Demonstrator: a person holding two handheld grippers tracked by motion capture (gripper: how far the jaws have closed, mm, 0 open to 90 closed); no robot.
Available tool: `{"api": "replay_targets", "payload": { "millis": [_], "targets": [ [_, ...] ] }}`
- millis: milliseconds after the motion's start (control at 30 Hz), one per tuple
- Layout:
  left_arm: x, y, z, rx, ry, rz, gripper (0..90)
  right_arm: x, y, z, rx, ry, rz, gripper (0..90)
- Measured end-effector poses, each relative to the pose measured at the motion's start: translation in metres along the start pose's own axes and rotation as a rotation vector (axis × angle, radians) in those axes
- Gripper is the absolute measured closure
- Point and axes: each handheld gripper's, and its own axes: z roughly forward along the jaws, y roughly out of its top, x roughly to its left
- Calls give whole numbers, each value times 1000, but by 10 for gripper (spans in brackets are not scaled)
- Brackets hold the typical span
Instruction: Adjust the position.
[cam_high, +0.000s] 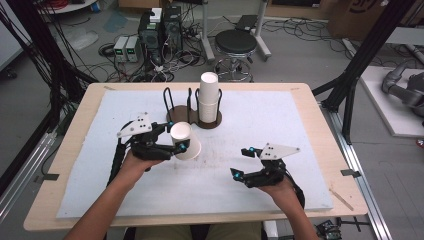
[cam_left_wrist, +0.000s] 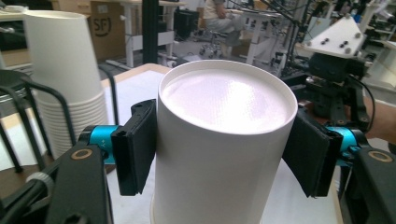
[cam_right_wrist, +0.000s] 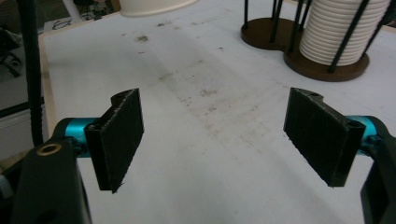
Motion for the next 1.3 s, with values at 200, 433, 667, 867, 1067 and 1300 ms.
{"api": "replay_targets", "payload": {
  "millis": [200,433,667,867,1067,1300],
  "targets": [
    [-8,-1,7,10,-41,7,318,7,11,19,9,69,-46,204],
    [-14,1,14,11,-86,12,319,9,29,39,-13,120,-83,204],
    [-21,-1,25,21,-125,19,322,14,36,52,-34,161,-109,204],
    [-27,-2,34,10,-159,14,327,16,38,54,-49,183,-119,196],
    [-31,-2,41,-24,-194,-4,330,17,37,53,-56,201,-128,196],
    [-31,-2,41,-22,-207,8,331,16,35,52,-64,221,-126,221]
  ]
}}
